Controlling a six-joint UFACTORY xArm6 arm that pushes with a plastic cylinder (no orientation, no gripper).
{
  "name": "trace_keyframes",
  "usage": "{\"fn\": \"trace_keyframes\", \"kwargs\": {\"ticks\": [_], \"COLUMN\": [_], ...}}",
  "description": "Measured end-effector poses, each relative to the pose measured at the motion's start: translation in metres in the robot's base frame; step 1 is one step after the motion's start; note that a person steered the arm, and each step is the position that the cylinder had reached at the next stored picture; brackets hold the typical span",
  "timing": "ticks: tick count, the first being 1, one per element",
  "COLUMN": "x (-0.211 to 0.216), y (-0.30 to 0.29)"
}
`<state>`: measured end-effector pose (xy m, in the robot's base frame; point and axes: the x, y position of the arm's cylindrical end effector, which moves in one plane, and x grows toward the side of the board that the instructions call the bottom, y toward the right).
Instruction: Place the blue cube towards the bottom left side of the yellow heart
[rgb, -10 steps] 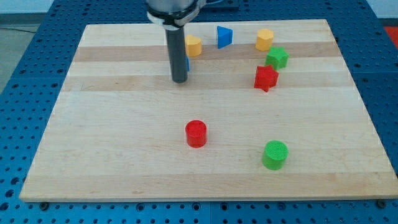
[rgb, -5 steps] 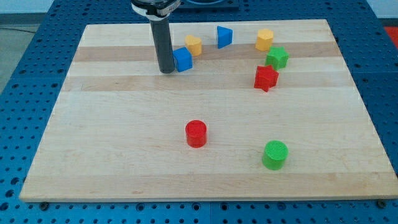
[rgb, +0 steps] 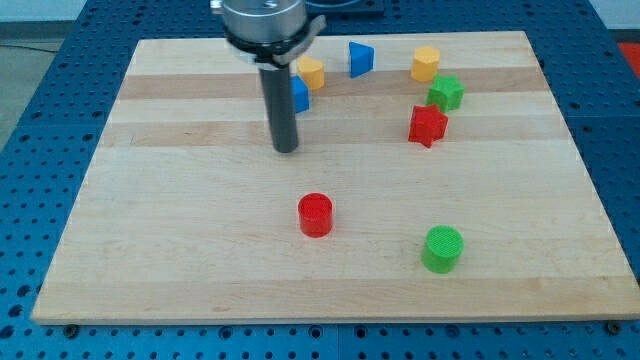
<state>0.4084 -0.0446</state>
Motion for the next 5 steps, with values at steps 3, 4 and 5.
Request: {"fn": "trace_keyframes", "kwargs": {"ticks": [3, 4, 5], "x": [-0.003, -0.039, -0.100], "y": [0.013, -0.055, -0.068]}}
